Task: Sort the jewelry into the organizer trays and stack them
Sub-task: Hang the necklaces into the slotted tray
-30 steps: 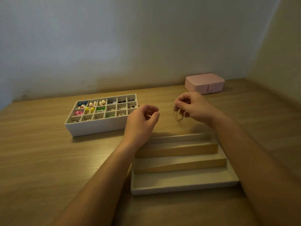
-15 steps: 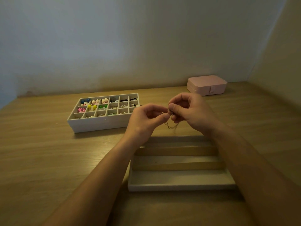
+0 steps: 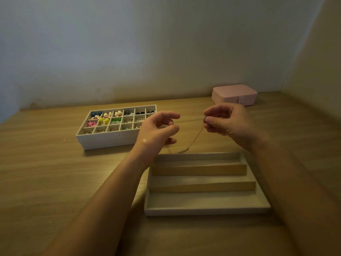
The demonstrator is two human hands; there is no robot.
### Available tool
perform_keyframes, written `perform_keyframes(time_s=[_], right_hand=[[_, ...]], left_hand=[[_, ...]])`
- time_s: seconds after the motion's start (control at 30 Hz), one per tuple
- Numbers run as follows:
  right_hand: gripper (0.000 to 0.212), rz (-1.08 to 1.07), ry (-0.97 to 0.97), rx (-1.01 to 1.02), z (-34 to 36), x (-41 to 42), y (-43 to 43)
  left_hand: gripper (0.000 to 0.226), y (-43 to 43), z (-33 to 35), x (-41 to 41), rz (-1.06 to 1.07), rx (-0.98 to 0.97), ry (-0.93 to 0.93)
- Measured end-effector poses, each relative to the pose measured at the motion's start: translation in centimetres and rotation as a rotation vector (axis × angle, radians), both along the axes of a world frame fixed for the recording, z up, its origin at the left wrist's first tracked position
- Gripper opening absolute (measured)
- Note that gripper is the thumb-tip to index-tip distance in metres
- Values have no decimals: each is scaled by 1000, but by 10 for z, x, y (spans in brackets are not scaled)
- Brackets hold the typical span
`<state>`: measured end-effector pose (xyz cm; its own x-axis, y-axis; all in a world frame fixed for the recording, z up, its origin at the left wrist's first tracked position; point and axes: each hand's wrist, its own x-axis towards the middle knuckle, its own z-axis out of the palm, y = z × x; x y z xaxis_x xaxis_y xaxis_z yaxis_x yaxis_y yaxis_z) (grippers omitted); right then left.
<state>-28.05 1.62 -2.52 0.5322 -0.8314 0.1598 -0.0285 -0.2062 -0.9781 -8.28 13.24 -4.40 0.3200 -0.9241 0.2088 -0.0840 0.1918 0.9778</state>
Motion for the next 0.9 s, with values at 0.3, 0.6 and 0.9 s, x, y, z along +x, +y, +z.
perform_keyframes(time_s=[0.3,0.6,0.9], right_hand=[[14,-205,-97,92,-12,-5,-22],[15,-273,-163,184,-19,-11,-32],[14,-277,-170,298,-23,-12,-40]], left_hand=[[37,-8,-10,13,268,59,-453],[10,-9,-9,18,429,41,-167],[6,-9,-2,24,255,68,440]])
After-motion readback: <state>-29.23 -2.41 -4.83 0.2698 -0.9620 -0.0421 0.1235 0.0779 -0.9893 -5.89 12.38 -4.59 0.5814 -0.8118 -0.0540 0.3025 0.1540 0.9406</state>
